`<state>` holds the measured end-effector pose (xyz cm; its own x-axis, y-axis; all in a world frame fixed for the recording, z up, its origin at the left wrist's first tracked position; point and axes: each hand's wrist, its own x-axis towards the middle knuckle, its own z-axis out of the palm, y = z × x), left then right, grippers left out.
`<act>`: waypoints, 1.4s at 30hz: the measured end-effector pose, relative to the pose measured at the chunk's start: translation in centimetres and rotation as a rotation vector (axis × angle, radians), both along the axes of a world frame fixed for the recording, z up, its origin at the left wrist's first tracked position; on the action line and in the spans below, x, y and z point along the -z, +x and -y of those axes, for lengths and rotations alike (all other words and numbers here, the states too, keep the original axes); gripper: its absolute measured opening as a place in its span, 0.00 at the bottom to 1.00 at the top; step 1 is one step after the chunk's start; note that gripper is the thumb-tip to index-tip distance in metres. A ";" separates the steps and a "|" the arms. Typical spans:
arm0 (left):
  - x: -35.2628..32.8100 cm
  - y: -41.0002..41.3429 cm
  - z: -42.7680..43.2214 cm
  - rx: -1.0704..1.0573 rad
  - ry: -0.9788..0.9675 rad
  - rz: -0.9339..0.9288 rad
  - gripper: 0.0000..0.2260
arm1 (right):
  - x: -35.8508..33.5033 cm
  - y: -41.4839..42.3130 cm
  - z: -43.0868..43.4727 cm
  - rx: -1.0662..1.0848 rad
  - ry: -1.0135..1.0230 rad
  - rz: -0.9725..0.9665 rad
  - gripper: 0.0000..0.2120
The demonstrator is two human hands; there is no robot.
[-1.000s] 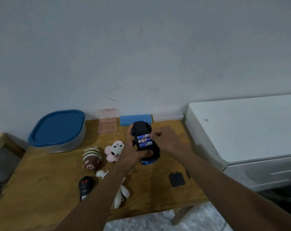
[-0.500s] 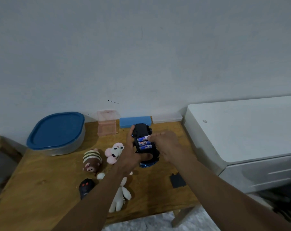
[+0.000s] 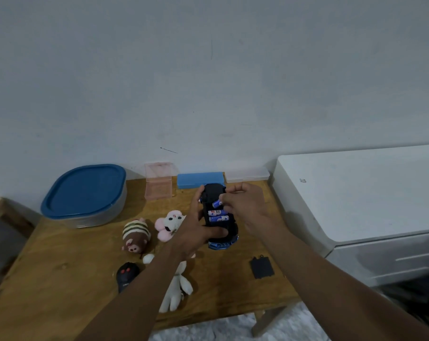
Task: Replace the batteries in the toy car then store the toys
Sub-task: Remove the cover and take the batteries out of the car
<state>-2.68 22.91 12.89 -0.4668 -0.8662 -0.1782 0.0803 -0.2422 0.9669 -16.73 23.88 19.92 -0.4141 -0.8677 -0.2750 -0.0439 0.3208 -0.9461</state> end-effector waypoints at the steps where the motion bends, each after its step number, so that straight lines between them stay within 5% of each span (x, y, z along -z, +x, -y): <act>1: 0.1 0.0 0.0 0.003 0.002 0.000 0.54 | -0.1 -0.2 0.0 0.002 -0.006 0.023 0.09; 6: 0.3 -0.3 -0.3 0.013 0.024 -0.016 0.54 | -0.2 -1.2 -0.1 -0.039 -0.039 0.047 0.02; 11: 0.2 -0.3 -0.5 0.033 0.032 -0.005 0.53 | -0.6 -1.7 -0.3 -0.150 0.014 0.147 0.12; 23: -0.6 0.0 -0.5 0.138 0.110 -0.029 0.51 | 0.1 -2.7 -1.4 -0.811 -0.183 -0.835 0.18; 37: -1.1 0.1 -1.5 0.223 0.141 0.032 0.50 | 1.0 -3.3 -1.5 -1.034 -0.106 -0.979 0.06; 42: -1.3 0.1 -1.7 0.259 0.133 0.043 0.50 | 1.3 -3.7 -1.7 -1.086 -0.136 -1.020 0.11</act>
